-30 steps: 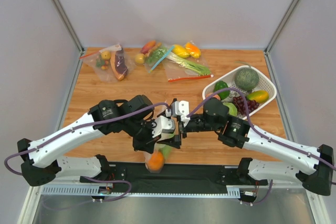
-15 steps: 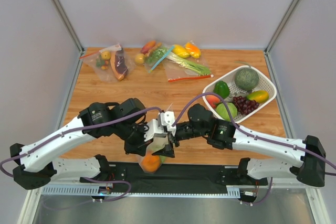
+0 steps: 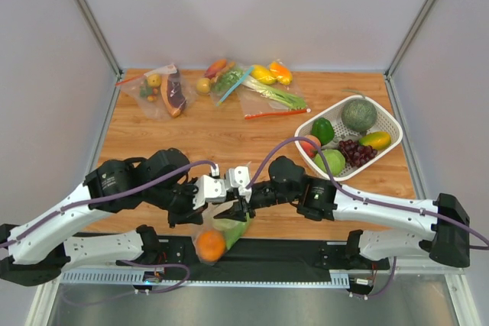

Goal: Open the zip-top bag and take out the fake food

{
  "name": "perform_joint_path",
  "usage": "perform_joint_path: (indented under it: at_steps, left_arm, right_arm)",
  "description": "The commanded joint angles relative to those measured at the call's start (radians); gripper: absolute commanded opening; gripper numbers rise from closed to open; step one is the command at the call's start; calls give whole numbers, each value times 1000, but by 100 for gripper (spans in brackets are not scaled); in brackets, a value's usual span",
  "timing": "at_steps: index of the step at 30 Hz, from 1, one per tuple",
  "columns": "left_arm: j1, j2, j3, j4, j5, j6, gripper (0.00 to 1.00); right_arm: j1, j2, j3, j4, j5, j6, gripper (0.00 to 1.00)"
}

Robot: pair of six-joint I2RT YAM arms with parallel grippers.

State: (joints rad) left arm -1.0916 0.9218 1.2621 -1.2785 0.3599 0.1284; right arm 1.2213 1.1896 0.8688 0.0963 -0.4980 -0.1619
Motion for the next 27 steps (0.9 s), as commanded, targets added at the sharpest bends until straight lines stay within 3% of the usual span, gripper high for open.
perform_joint_path:
  at_steps: [1,5,7,11,14,18,22,27]
  left_arm:
    - [1,-35,28,165,-28,-10,0]
    - [1,-43,20,212,-32,-30,0]
    - [1,-46,14,226,-38,-38,0]
    - [1,-67,8,238,-81,-36,3]
    - [1,-75,-4,242,-105,-42,25]
    - [1,-74,-4,235,-137,-53,63]
    - [1,-93,-20,257,-165,-56,76]
    - [1,-127,-65,315,-216,-69,82]
  right_arm:
    - [27,18,-36,-105,27,4,38]
    - [49,21,-48,-125,44,12,29]
    - [58,19,-54,-124,64,18,12]
    - [84,-13,-82,-109,189,39,1]
    - [87,-65,-105,-106,303,64,0]
    - [87,-158,-111,-124,452,102,0]
    - [87,-237,-125,-147,539,111,0]
    - [87,-307,-157,-158,559,107,0]
